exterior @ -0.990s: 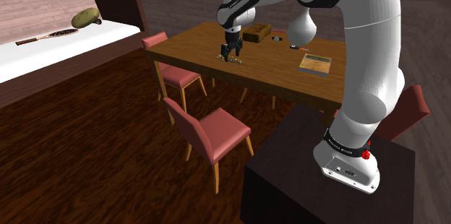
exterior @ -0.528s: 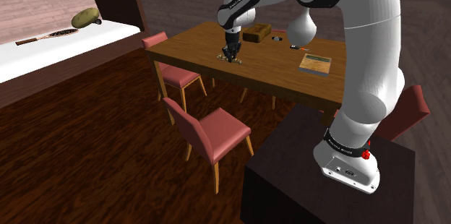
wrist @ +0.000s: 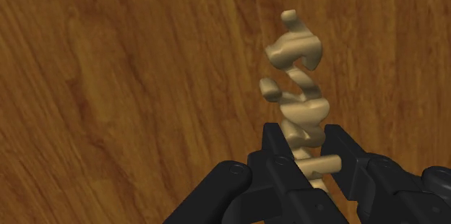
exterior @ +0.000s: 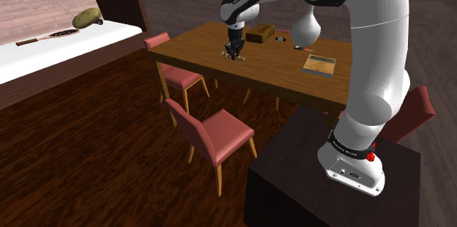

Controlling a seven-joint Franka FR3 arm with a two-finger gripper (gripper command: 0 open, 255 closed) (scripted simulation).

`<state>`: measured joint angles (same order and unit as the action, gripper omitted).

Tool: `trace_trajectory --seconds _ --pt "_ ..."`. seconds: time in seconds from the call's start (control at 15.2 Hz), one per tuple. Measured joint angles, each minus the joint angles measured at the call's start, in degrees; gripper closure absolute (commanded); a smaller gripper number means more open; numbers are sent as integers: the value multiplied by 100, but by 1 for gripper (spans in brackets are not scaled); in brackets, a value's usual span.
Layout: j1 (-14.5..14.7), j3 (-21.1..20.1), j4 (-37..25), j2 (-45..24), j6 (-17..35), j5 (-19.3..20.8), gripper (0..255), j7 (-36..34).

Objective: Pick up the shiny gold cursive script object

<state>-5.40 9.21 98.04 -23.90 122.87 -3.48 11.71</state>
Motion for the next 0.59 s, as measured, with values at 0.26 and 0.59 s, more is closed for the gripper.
trace_trajectory --seconds 0.26,0.59 --pt "4 9 -190 92 -280 21 255 -13" --pt "4 23 -386 217 -599 46 255 -21"
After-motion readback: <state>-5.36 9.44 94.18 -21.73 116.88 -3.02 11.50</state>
